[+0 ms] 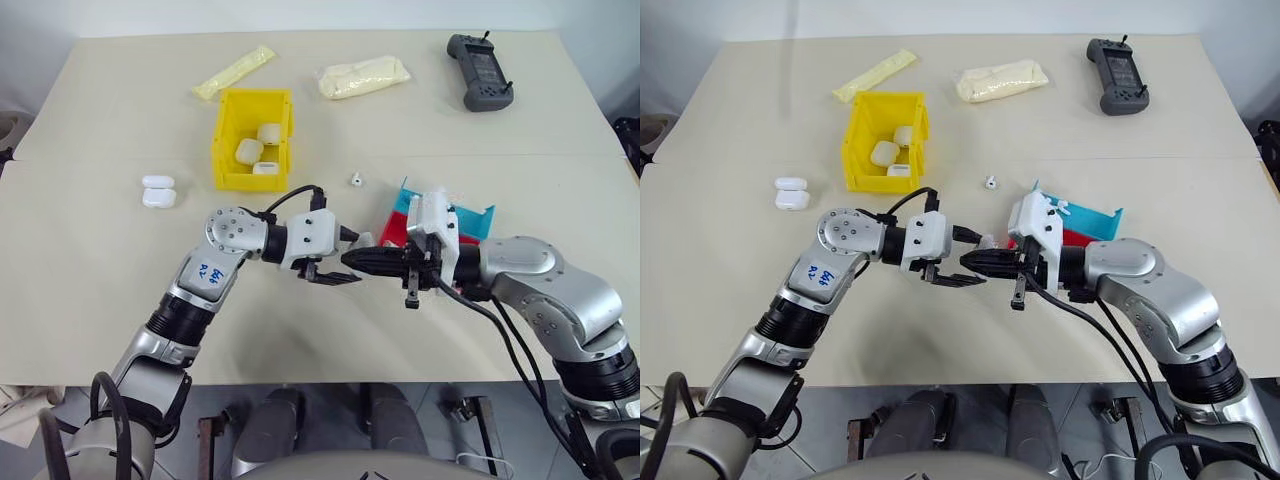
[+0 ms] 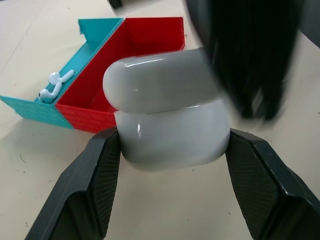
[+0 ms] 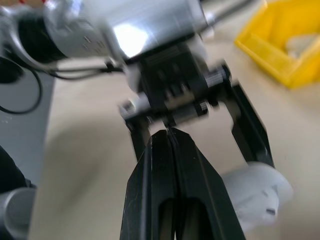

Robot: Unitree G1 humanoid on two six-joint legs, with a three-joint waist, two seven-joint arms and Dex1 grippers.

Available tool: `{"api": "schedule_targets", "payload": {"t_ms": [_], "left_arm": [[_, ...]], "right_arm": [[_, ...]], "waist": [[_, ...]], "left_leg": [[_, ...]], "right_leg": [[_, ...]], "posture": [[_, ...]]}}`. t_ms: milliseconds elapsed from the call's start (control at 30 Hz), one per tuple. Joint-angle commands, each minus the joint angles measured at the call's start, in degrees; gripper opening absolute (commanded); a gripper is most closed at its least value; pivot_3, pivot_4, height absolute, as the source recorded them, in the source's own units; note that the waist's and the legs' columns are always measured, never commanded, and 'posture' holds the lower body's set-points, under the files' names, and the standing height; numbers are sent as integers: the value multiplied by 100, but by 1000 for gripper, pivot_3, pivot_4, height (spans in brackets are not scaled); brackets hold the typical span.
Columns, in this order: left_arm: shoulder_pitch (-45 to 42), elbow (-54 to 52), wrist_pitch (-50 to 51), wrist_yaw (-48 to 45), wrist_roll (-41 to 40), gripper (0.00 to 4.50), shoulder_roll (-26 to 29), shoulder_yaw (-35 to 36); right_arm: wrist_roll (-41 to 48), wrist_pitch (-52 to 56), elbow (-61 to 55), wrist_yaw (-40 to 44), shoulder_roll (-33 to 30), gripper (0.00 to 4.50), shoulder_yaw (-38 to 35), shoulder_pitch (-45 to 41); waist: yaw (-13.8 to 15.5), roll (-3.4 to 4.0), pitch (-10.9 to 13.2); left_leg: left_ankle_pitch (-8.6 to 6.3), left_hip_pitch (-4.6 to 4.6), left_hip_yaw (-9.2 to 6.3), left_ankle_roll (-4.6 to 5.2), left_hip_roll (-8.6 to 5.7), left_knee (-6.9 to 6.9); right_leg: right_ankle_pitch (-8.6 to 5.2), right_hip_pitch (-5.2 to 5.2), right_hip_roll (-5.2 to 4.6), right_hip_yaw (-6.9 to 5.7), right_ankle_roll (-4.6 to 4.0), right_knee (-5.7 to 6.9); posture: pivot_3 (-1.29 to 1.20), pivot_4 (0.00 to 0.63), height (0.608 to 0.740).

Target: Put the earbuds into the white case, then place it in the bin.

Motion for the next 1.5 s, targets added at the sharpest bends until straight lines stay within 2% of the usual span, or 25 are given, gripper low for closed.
{"api": "schedule_targets", "payload": {"t_ms": [33, 167, 300, 333, 400, 533, 733, 800, 933, 1067, 1267, 1433, 1500], "left_arm": [[77, -317, -160, 23, -171, 2987, 9, 131], [183, -357, -299, 30, -269, 2987, 37, 244], [455, -524, -315, -5, -540, 2987, 134, 479], [547, -604, -252, 2, -667, 2987, 145, 571], [753, -749, -234, 56, -875, 2987, 159, 782], [1471, -1100, -348, 673, -881, 2987, 312, 1434], [1747, -1407, 494, 1856, -1439, 2987, 122, 2443], [1365, -1125, 1325, 2741, -1727, 2987, -45, 2973], [203, 22, 1811, 3499, -1994, 2987, -209, 3498], [-992, 1775, 1240, 3464, -1493, 2987, -111, 3228], [-2295, 4093, 645, 3593, -983, 2987, 6, 3037], [-2544, 4805, 355, 3363, -738, 4483, 248, 2904], [-2438, 4627, 376, 3011, -835, 4483, 264, 2881]], "right_arm": [[-84, -184, 133, 217, -196, 30, -379, 227], [-39, -373, 210, 371, -287, 30, -787, 600], [139, -746, 110, 344, -123, 30, -1475, 1139], [172, -808, 72, 328, -105, 195, -1636, 1245], [271, -771, -13, 285, -145, 618, -1934, 1467], [-41, -1594, -143, 60, 155, 1900, -2675, 2093], [-402, -2266, -159, 79, 343, 3832, -2711, 2586], [-473, -2401, -135, 31, 428, 4483, -2687, 2683], [-574, -2578, -45, -36, 570, 4483, -2600, 2702], [-677, -2698, 33, -44, 598, 4483, -2489, 2634], [-777, -2744, -32, -158, 596, 4483, -2367, 2481], [-773, -2630, -185, -358, 533, 4500, -2442, 2395], [-761, -2602, -195, -425, 472, 4500, -2563, 2363]], "waist": [[-4, 0, 0], [0, 0, 0], [0, 1, -1], [0, 1, -1], [-3, 1, -1], [-6, 1, -1], [22, 1, -1], [29, 0, -1], [24, -8, -1], [14, -11, -3], [-26, -13, -1], [-89, -14, -1], [-97, -14, -1]], "left_leg": [[0, 0, 1, 0, 0, 0], [0, 0, 1, 0, 0, -1], [0, 0, 2, 0, 3, -1], [0, 2, 2, 0, 2, -2], [0, 3, 3, 0, 2, -1], [0, 4, 2, -2, 7, -4], [0, 13, 3, -1, 3, 1], [0, 20, 1, -1, 2, 1], [0, 21, -7, -1, 1, 4], [0, 22, -8, -1, -5, 4], [0, 19, -4, -1, -7, -3], [0, 16, 3, -2, -2, -8], [0, 13, 4, -2, -4, -7]], "right_leg": [[0, 0, 0, 1, 0, 0], [0, 0, 0, 1, 0, -1], [0, 0, 1, 1, 0, -1], [0, 0, 0, 2, 0, 0], [0, 1, 0, 3, 0, 1], [0, -1, 4, 3, 0, 0], [0, 12, 1, 6, 0, 2], [0, 21, 0, 6, 0, 1], [0, 26, 3, 0, 0, 5], [0, 27, 1, -5, 1, 4], [0, 20, 2, -9, 1, -1], [0, 2, 2, -9, 1, 10], [0, -3, 0, -9, 1, 16]], "posture": [[0, 150, 740], [0, 150, 740], [0, 150, 740], [0, 150, 740], [0, 150, 740], [0, 150, 740], [0, 150, 740], [0, 150, 740], [0, 150, 740], [0, 150, 740], [0, 150, 740], [0, 150, 740], [0, 150, 740]]}}
